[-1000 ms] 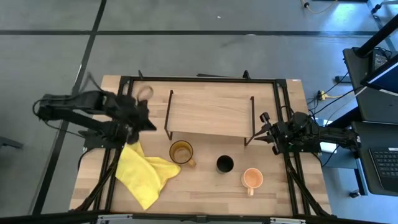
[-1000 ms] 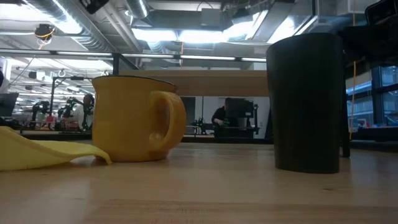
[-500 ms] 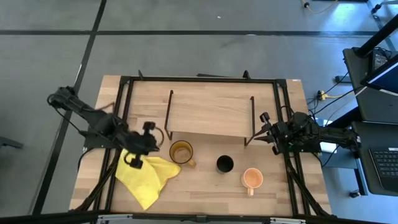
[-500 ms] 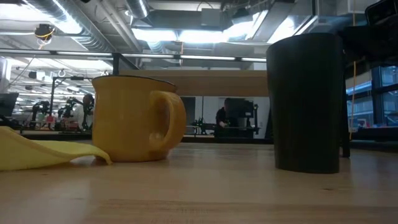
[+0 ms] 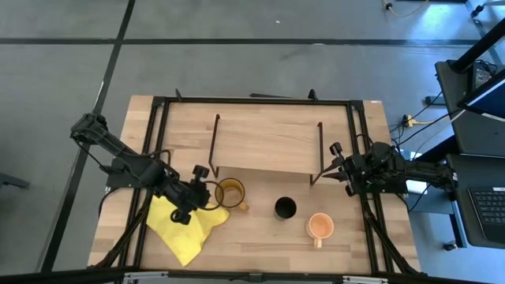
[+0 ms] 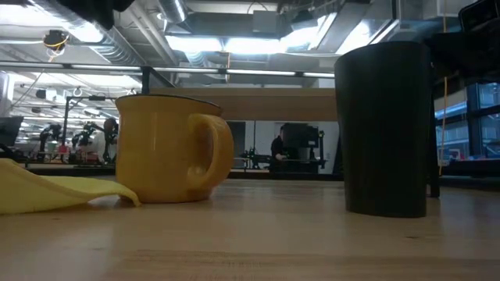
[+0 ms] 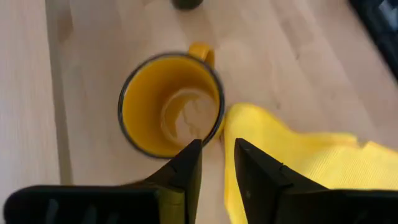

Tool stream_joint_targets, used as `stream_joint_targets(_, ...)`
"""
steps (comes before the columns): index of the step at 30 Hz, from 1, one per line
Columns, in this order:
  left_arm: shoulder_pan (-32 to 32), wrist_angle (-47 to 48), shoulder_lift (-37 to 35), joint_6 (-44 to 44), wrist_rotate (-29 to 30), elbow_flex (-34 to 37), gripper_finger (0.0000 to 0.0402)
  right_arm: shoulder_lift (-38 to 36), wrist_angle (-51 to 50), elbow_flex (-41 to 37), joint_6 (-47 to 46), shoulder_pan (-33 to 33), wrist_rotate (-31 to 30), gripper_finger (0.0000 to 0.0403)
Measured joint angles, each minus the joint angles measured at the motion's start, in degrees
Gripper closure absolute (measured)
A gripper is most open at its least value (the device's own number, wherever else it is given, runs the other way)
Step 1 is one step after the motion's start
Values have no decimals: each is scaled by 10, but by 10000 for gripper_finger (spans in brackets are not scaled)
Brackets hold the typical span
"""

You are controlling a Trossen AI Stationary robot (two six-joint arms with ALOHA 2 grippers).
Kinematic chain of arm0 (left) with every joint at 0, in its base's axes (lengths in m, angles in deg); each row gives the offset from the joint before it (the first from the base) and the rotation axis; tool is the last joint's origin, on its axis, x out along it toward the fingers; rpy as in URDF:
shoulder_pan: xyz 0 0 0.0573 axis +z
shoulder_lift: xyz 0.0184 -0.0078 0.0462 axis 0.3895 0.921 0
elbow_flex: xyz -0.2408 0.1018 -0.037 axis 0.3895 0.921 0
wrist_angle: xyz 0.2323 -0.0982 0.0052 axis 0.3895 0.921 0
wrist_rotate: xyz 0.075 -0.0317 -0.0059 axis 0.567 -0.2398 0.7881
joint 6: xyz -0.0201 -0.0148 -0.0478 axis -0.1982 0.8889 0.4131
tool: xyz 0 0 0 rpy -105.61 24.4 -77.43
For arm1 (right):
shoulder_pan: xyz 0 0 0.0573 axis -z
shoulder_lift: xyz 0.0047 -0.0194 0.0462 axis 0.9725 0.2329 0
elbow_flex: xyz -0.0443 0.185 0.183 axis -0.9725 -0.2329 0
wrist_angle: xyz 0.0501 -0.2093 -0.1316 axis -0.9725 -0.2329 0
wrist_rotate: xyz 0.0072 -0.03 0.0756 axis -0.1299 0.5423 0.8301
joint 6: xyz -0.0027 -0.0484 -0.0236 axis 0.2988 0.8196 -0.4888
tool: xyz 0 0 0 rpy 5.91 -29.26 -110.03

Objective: Stack small to large cups/mugs on shelf
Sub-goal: Put the yellow mug on the shelf

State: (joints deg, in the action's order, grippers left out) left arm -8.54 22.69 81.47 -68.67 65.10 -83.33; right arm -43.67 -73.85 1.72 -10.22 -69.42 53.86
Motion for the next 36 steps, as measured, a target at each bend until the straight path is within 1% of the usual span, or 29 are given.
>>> stream_joint_targets(5,1,-22,29,-33,-18,0,304,0,0,0,0,0,0,350)
stream_joint_targets(7,1,-31,48,-59,-32,0,305,0,0,0,0,0,0,350)
stream_joint_targets(9,1,-37,69,-86,-34,0,306,0,0,0,1,0,0,350)
stream_joint_targets(15,30,-59,107,-118,-36,0,303,0,0,0,0,0,0,350)
stream_joint_targets(18,46,-88,117,-150,-50,0,304,0,0,0,0,0,0,350)
stream_joint_targets(22,60,-92,127,-152,-73,-5,302,0,0,0,-1,0,0,350)
stream_joint_targets(28,59,-76,141,-151,-109,-5,305,0,0,0,0,0,0,350)
stream_joint_targets(36,51,-75,150,-145,-108,-5,305,0,0,0,0,0,0,350)
